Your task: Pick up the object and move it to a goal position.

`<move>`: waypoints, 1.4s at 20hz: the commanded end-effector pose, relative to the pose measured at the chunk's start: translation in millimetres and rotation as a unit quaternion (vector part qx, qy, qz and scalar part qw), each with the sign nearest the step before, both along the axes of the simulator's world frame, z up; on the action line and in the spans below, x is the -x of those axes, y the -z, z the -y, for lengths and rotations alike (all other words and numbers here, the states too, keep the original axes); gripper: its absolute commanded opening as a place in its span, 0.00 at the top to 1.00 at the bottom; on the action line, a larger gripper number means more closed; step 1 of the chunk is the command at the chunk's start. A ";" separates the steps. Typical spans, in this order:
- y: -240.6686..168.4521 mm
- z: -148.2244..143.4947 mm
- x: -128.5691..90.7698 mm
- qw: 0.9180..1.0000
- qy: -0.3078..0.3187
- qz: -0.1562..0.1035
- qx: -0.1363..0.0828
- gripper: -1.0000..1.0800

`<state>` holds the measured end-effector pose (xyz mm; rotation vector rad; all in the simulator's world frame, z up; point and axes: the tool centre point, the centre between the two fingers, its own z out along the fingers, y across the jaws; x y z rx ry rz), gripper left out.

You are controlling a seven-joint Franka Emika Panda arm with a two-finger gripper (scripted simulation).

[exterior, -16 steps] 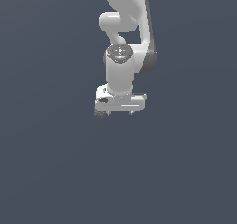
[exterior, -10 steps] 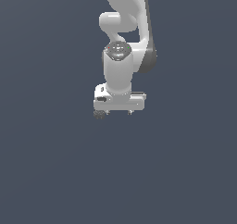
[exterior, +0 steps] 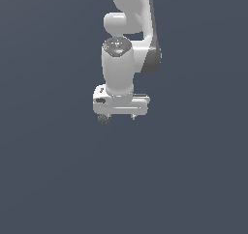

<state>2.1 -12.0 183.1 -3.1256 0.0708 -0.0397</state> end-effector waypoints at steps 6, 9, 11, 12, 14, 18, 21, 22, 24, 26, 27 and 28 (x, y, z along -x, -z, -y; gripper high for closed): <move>18.7 20.0 14.6 1.000 -0.001 -0.002 0.001 0.04; 32.2 34.0 26.5 1.000 -0.002 -0.004 0.002 0.04; 42.7 45.2 36.9 1.000 -0.002 -0.005 0.003 0.04; 48.5 51.2 42.9 1.000 -0.003 -0.006 0.003 0.04; 59.6 62.9 55.4 1.000 -0.003 -0.008 0.004 0.04; 76.6 80.8 76.8 1.000 -0.004 -0.010 0.006 0.04; 85.1 89.7 88.9 1.000 -0.005 -0.011 0.006 0.04; 87.4 91.9 92.0 1.000 -0.005 -0.012 0.007 0.04; 90.4 95.3 96.9 1.000 -0.005 -0.012 0.007 0.04; 92.5 97.2 99.8 1.000 -0.005 -0.013 0.007 0.04; 92.9 97.7 100.6 1.000 -0.005 -0.013 0.007 0.04; 93.1 97.9 100.9 1.000 -0.005 -0.013 0.007 0.04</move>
